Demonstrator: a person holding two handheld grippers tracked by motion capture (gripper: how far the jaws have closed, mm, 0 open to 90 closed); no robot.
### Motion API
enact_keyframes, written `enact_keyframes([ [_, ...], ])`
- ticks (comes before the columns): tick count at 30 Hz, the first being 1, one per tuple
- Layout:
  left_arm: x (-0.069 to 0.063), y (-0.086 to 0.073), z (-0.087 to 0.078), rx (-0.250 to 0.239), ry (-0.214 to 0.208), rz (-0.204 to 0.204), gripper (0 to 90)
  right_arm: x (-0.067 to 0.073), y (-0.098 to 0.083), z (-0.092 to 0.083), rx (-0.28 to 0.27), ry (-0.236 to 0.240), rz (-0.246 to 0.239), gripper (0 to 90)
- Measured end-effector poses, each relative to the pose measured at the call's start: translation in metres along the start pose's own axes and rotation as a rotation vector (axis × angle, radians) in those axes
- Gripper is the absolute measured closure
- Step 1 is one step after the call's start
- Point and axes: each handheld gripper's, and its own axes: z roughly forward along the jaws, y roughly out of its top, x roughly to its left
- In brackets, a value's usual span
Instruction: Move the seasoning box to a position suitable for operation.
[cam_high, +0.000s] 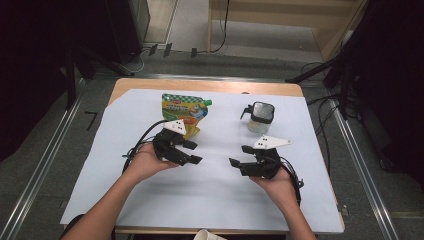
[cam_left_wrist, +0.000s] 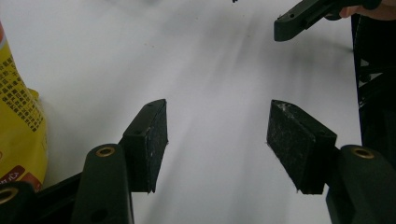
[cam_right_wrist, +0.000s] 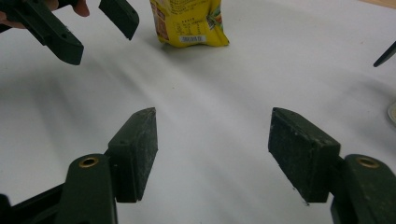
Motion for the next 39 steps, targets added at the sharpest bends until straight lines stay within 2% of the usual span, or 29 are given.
enact_keyframes([
  [4, -0.0007, 0.0004, -0.0002, -0.002, -0.001, -0.002, 39.2, 0.0019, 0.0, -0.0006, -0.001, -0.007, -0.013, 35.2],
  [5, -0.0009, 0.0006, -0.0004, -0.002, -0.005, -0.004, 39.2, 0.0024, -0.0005, -0.0005, 0.002, -0.011, -0.025, 35.3],
  [8, -0.0022, 0.0019, -0.0016, -0.017, -0.032, -0.009, 39.5, 0.0027, -0.001, -0.0001, 0.012, -0.01, -0.025, 35.3],
  [11, -0.0041, 0.0028, -0.0016, -0.021, -0.041, -0.01, 39.2, 0.0029, -0.0006, 0.0005, 0.01, -0.007, -0.028, 35.1],
  [16, -0.0049, 0.0032, -0.0003, -0.007, -0.039, -0.002, 38.8, 0.0026, -0.001, 0.0001, 0.015, -0.008, -0.028, 35.1],
  [27, -0.0037, 0.0025, -0.0004, -0.007, -0.033, -0.008, 38.7, 0.0031, -0.0009, -0.0017, 0.02, -0.01, -0.016, 36.6],
  [30, -0.0037, 0.0025, -0.0007, -0.009, -0.034, -0.007, 38.7, 0.0026, -0.0011, -0.0025, 0.014, -0.022, -0.025, 37.5],
  [34, -0.0034, 0.0024, -0.0011, -0.009, -0.033, -0.006, 38.7, 0.0006, 0.0002, -0.0041, 0.028, -0.025, -0.007, 41.4],
  [39, -0.0028, 0.0023, -0.0015, -0.009, -0.03, -0.007, 38.7, -0.0041, 0.0013, -0.0057, 0.011, -0.07, -0.006, 36.5],
])
